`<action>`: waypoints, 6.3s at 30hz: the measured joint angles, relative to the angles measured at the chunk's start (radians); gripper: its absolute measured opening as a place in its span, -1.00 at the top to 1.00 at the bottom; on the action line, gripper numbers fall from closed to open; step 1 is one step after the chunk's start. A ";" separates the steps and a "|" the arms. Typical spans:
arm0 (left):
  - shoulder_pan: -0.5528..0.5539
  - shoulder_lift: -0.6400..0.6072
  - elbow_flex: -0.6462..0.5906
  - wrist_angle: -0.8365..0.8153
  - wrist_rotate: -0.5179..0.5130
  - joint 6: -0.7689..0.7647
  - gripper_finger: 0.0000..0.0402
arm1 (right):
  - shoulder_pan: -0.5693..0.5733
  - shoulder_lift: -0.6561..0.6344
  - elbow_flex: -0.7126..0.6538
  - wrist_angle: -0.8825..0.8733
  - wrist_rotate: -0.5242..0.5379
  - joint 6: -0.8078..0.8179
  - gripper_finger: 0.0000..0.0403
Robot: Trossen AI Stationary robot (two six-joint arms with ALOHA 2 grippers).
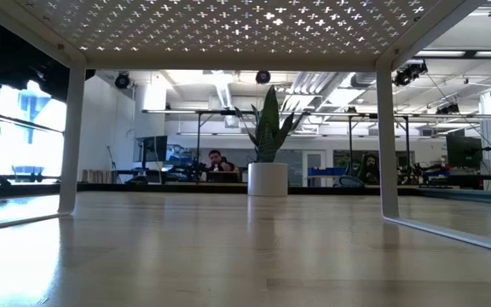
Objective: Pick & Place candle stick holders
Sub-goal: Put the gold candle holder on the shelf, then return to Home Position
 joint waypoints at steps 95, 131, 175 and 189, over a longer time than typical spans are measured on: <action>0.000 0.001 0.000 -0.008 0.081 -0.026 -0.09 | -0.026 -0.053 0.000 0.091 -0.016 -0.013 1.00; 0.000 -0.003 0.401 -0.305 -0.288 0.252 0.97 | 0.299 -0.502 -0.163 -0.097 0.886 0.013 1.00; 0.000 -0.003 0.213 -0.285 -0.236 0.050 1.00 | -0.311 -1.230 -1.803 1.541 -0.235 -0.528 1.00; 0.000 -0.003 0.213 -0.356 -0.236 0.040 1.00 | -0.404 -1.382 -1.983 1.668 -0.226 -0.492 1.00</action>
